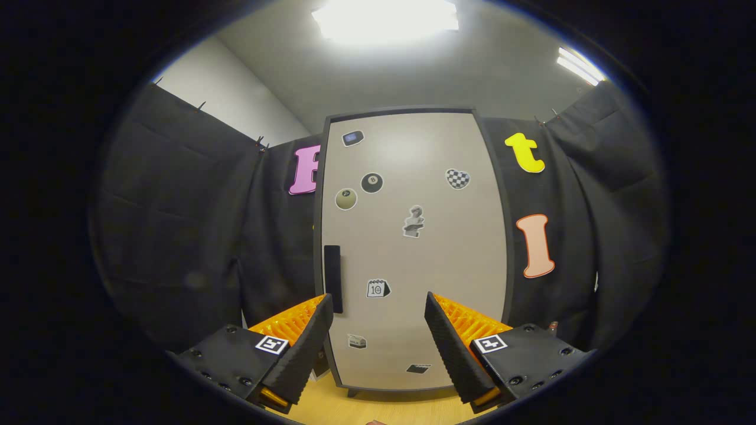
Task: Open the shoe cabinet door, grab the shoes and put them into the shoe cabinet, then close the shoe cabinet door.
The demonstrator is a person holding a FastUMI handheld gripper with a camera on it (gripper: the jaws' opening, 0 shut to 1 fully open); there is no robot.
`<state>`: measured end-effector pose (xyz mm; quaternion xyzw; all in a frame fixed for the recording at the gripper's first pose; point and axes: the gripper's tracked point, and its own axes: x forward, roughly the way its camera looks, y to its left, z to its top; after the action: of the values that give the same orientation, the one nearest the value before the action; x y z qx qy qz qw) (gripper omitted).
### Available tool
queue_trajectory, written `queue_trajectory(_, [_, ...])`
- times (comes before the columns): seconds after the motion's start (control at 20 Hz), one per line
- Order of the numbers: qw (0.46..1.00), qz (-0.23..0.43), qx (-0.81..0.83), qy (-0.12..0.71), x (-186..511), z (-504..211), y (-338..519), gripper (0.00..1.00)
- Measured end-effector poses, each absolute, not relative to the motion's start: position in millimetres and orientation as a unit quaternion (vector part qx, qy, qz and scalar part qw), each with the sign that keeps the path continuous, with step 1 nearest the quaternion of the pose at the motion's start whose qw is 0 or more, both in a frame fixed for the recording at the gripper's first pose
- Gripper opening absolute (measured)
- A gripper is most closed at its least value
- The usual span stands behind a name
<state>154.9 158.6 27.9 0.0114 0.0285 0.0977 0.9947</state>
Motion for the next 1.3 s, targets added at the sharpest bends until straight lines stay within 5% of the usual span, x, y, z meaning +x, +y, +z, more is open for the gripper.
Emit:
queue_trajectory(0.8, [0.989, 0.115, -0.014, 0.096, 279.9, -10.9, 240.5, 0.94])
queue_trajectory(1.1, [0.983, 0.112, -0.016, 0.143, 295.8, -39.5, 253.1, 0.51])
queue_trajectory(1.3, [0.982, 0.101, -0.016, 0.161, 311.1, -51.6, 252.8, 0.46])
